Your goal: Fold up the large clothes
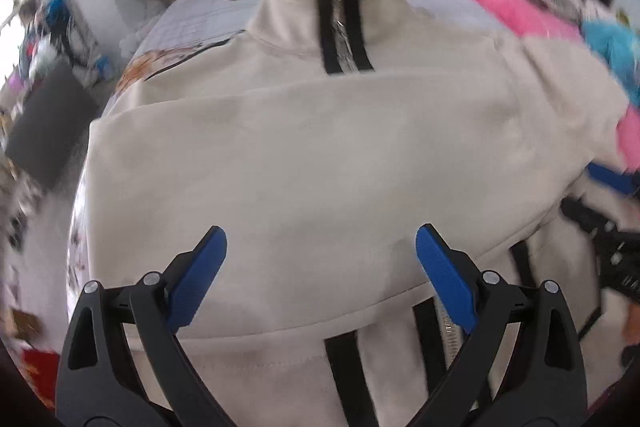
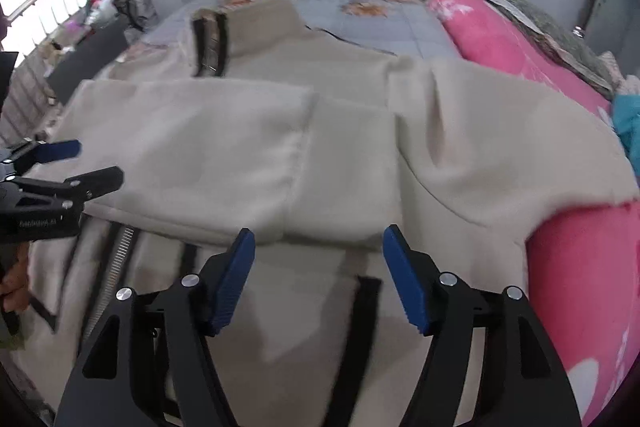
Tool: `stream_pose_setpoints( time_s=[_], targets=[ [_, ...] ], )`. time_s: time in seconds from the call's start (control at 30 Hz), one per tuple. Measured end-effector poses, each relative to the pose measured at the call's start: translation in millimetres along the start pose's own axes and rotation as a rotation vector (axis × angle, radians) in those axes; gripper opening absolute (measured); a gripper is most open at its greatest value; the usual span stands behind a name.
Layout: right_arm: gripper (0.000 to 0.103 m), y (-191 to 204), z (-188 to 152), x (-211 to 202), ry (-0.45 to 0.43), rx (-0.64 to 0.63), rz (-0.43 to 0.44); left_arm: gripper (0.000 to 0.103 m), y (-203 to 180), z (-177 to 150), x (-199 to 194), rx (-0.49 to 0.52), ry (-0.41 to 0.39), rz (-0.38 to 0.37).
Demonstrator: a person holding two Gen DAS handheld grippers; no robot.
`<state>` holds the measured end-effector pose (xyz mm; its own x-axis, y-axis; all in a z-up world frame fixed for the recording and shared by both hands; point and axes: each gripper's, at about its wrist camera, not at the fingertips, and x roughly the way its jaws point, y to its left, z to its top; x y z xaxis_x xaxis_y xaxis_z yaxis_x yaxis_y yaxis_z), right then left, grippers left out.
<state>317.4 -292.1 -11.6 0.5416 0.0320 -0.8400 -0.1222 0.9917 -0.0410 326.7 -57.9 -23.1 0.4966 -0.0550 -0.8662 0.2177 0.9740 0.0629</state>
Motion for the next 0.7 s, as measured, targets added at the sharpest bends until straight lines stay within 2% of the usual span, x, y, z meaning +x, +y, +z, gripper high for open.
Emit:
stream_pose_setpoints(
  time_s=[0.1,0.13,0.23,0.33,0.43,0.7],
  targets=[
    [0.069,-2,-7,10,0.021,0.009,-0.019,0.095,-8,-8,-2,0.05,-0.047,0.053],
    [0.075,-3,-9,10,0.011,0.015,-0.023,0.095,-9,-9,-2,0.057,-0.057,0.058],
    [0.086,-4,-10,13,0.003,0.027,-0.041,0.095,-7,-12,-1,0.04,-0.062,0.046],
    [0.096,-8,-14,13,0.01,0.047,-0.046,0.095,2,-9,2,-0.008,-0.038,-0.002],
    [0.097,-11,-16,15,0.018,0.069,-0.014,0.096,11,-7,7,-0.051,-0.012,-0.059],
    [0.097,-11,-14,17,0.037,0.08,-0.006,0.096,7,-9,8,-0.043,-0.008,-0.056]
  ],
)
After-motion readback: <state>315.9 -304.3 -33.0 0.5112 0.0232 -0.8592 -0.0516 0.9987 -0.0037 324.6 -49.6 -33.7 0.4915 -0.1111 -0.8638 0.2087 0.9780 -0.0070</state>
